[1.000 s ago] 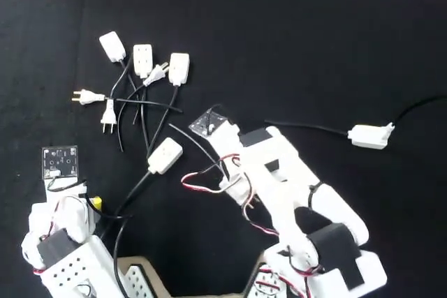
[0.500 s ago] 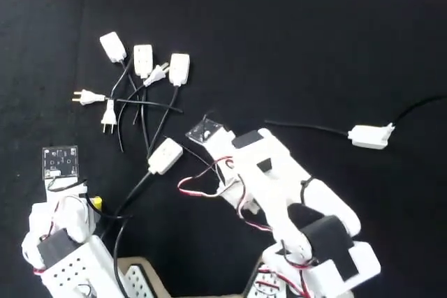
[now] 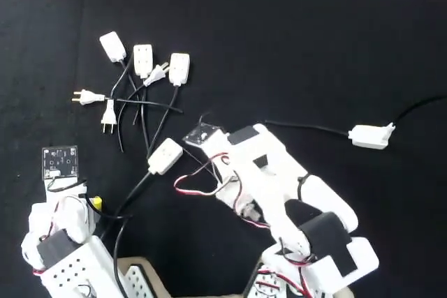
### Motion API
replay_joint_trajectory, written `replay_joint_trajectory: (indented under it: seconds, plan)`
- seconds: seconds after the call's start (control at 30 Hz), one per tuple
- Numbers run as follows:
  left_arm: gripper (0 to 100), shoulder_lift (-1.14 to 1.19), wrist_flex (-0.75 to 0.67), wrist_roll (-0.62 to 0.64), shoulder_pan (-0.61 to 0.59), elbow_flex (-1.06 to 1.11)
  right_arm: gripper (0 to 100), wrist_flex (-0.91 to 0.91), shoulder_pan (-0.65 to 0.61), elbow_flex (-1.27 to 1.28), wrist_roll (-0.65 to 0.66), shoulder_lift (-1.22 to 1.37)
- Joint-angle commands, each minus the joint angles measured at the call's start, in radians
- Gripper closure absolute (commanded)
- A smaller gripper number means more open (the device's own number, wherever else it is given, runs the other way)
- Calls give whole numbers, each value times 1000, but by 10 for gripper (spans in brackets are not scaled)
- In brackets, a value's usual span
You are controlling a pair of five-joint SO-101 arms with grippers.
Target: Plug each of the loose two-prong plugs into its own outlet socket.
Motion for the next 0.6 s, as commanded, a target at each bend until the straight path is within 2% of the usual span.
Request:
replay_joint_trajectory:
  seconds: [0.0,0.13,0.43,0.57]
  plan:
    - [712,-3,-15,2,8,-5,884,57,-43,-77,-8,-1]
    - [712,-3,-15,2,8,-5,858,63,-114,-82,-46,7]
    - [712,-3,-15,2,8,-5,988,-14,-130,-128,-68,262]
    - [712,-3,-15,2,8,-5,986,-9,-130,-166,-69,286]
